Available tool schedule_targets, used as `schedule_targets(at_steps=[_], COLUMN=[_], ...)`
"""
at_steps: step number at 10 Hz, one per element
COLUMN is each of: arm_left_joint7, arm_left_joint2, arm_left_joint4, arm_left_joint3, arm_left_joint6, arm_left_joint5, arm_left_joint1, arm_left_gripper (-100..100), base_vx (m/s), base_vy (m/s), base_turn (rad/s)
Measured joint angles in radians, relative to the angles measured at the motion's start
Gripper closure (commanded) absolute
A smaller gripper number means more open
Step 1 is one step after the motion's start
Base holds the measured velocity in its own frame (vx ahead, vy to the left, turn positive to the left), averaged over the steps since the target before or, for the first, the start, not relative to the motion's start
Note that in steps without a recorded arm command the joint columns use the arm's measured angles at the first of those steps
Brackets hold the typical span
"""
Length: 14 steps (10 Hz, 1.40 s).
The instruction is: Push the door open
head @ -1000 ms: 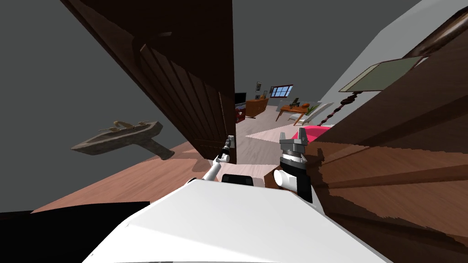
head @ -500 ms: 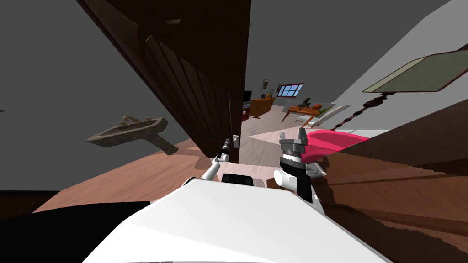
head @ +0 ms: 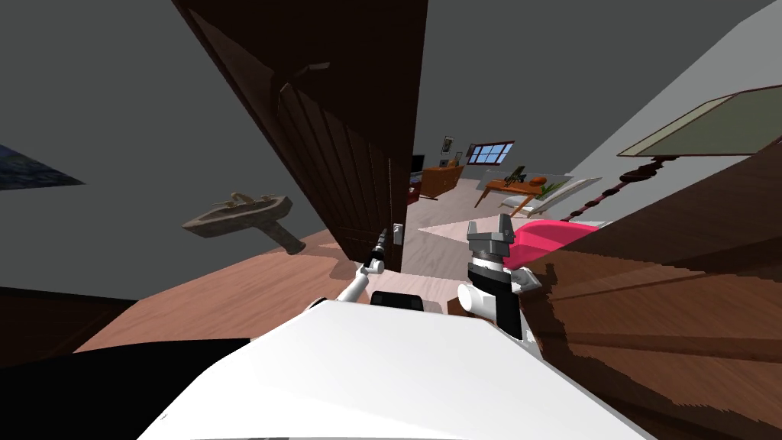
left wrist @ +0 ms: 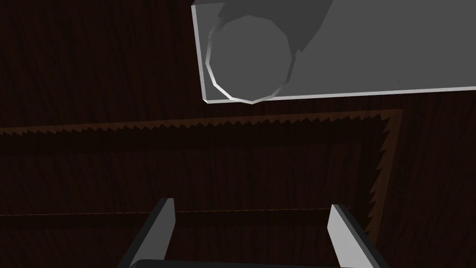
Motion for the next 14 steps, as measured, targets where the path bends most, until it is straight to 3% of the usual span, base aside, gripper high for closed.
schedule_targets(at_steps=[3,5,8,10,11,12,14], arm_left_joint7=[-0.087,-0.139,-0.211,-0.245,-0.247,-0.250,-0.238], arm_left_joint2=[-0.011,-0.020,-0.051,-0.067,-0.068,-0.048,-0.022], arm_left_joint4=[-0.057,-0.071,-0.084,-0.099,-0.098,-0.112,-0.089], arm_left_joint3=[-0.061,-0.113,-0.175,-0.212,-0.214,-0.212,-0.206], arm_left_joint6=[0.006,-0.003,-0.015,-0.020,-0.022,-0.018,-0.025], arm_left_joint5=[0.080,0.141,0.230,0.274,0.276,0.273,0.268], arm_left_joint1=[0.038,0.049,0.056,0.068,0.068,0.079,0.062], arm_left_gripper=[-100,-100,-100,-100,-100,-100,-100], base_vx=[-0.073,-0.090,-0.075,-0.051,0.104,0.237,0.232], base_vy=[0.019,0.012,-0.016,-0.033,0.011,0.008,-0.068], base_turn=[0.121,0.097,0.074,0.037,-0.029,-0.022,-0.020])
